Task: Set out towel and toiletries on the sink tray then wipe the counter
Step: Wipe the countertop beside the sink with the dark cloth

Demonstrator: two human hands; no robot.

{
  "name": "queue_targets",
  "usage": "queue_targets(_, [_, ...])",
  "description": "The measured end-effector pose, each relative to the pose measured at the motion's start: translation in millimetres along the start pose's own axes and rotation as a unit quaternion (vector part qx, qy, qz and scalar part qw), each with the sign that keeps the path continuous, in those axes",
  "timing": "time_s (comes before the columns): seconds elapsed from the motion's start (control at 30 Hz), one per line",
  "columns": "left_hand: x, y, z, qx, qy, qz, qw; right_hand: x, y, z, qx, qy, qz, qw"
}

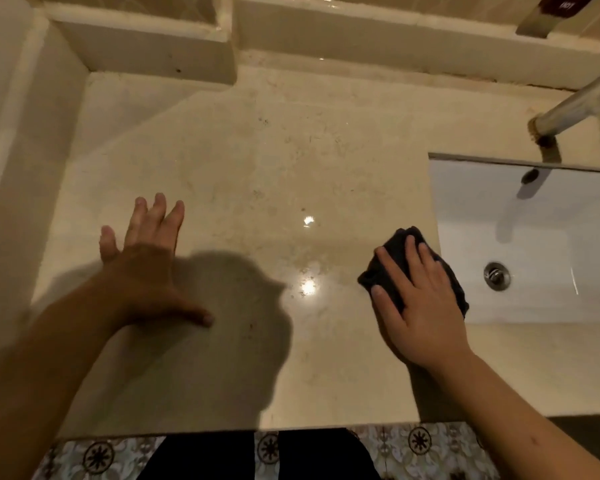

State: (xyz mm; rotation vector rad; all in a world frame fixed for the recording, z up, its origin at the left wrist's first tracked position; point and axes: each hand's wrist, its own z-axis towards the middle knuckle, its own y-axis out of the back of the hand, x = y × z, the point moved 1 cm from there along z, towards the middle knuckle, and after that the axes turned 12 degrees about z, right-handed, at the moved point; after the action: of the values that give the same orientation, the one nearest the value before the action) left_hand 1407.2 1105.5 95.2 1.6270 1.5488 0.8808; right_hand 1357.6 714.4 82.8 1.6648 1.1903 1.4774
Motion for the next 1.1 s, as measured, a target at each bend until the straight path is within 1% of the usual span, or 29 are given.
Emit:
queue_targets(0.07, [-8.1, -0.3, -13.2, -0.021, -0.01, 0.009, 1.0, -1.9, 1.9, 8.3, -0.007, -0.008, -0.007, 1.0])
queue_targets(0.13, [-20.4, -8.6, -30.4, -0.038, -0.027, -0.005, 0.999, 4.6, -0.7, 18.6, -0.02, -0.032, -0.009, 0.999])
queue_targets(0.17, [-28.4, -13.9, -38.8, -0.03, -0.039, -0.02, 0.999, 9.3, -2.9, 24.1, -0.029, -0.046, -0.009, 0.998])
queue_targets(0.27, [-50.8, -32.7, -55.7, 0.034, -0.055, -0.03, 0.997, 24.1, -8.2, 40.2, -0.049, -0.072, -0.026, 0.996])
queue_targets(0.37, [-58.9, -42.9, -57.3, 0.038, -0.043, -0.018, 0.998, 43.2, -14.4, 57.4, -0.058, -0.07, -0.035, 0.995])
queue_targets(0.47, [-59.1, -43.9, -53.3, 0.042, -0.032, -0.024, 0.998, 74.6, -27.2, 76.8, -0.047, -0.035, -0.037, 0.998])
queue_targets(0.57, [-59.1, -45.8, -49.3, 0.046, -0.026, -0.026, 0.998, 120.2, -46.8, 92.6, -0.028, 0.025, -0.035, 0.999])
queue_targets(0.67, [-60.1, -47.5, -49.2, 0.031, -0.023, -0.029, 0.999, 160.4, -67.9, 92.1, -0.011, 0.088, -0.025, 0.996])
queue_targets(0.73, [-61.6, -48.4, -49.1, 0.028, -0.014, -0.015, 0.999, 170.4, -77.0, 82.9, 0.013, 0.121, -0.026, 0.992])
queue_targets(0.87, [-62.6, -48.4, -47.7, 0.022, 0.007, -0.01, 1.0, 153.8, -75.8, 57.3, 0.075, 0.183, -0.051, 0.979])
queue_targets(1.0, [-61.4, -45.9, -49.8, 0.012, 0.004, 0.024, 1.0, 124.8, -60.5, 23.7, 0.075, 0.189, -0.006, 0.979])
queue_targets(1.1, [-61.2, -44.2, -52.3, 0.006, 0.001, 0.034, 0.999, 93.4, -51.6, 0.4, 0.073, 0.183, -0.001, 0.981])
